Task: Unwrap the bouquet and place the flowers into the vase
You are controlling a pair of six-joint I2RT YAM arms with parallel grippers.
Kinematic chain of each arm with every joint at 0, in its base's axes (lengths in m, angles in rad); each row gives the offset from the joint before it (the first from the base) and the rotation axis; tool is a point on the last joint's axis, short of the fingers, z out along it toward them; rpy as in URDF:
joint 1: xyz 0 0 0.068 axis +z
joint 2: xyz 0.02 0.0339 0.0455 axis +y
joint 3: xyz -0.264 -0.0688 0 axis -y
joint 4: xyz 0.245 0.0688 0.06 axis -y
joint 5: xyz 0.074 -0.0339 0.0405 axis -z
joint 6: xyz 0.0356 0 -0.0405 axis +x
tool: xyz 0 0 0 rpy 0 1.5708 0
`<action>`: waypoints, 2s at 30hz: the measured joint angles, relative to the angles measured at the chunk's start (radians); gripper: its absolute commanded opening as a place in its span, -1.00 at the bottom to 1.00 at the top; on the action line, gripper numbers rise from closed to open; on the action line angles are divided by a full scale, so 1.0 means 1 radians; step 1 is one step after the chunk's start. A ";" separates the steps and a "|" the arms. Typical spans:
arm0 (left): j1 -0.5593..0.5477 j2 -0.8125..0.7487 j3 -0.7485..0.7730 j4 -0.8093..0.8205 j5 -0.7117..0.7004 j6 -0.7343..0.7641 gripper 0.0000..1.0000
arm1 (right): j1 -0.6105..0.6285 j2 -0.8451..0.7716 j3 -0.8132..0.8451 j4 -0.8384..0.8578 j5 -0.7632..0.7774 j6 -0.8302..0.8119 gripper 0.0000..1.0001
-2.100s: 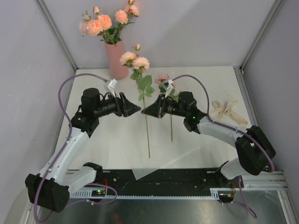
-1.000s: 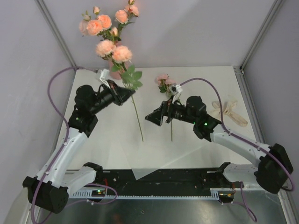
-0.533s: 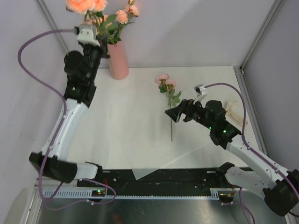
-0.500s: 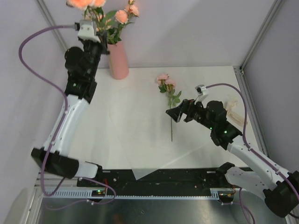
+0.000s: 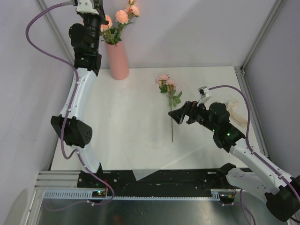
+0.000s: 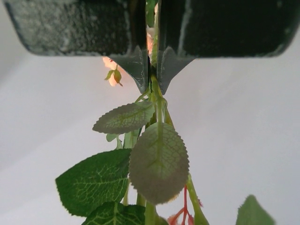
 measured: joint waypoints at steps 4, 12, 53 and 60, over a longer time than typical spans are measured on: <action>0.009 0.059 0.051 0.042 0.023 -0.015 -1.00 | -0.003 -0.006 0.000 0.002 -0.004 0.000 0.99; 0.024 0.153 0.073 0.088 0.048 -0.025 -1.00 | -0.018 -0.006 0.000 0.018 -0.020 0.000 0.99; 0.069 0.292 -0.034 0.038 0.088 -0.113 -0.11 | -0.031 -0.028 0.000 0.038 -0.064 0.043 0.99; 0.070 0.268 -0.117 0.002 0.092 -0.166 0.65 | -0.031 -0.034 0.000 0.031 -0.071 0.051 0.99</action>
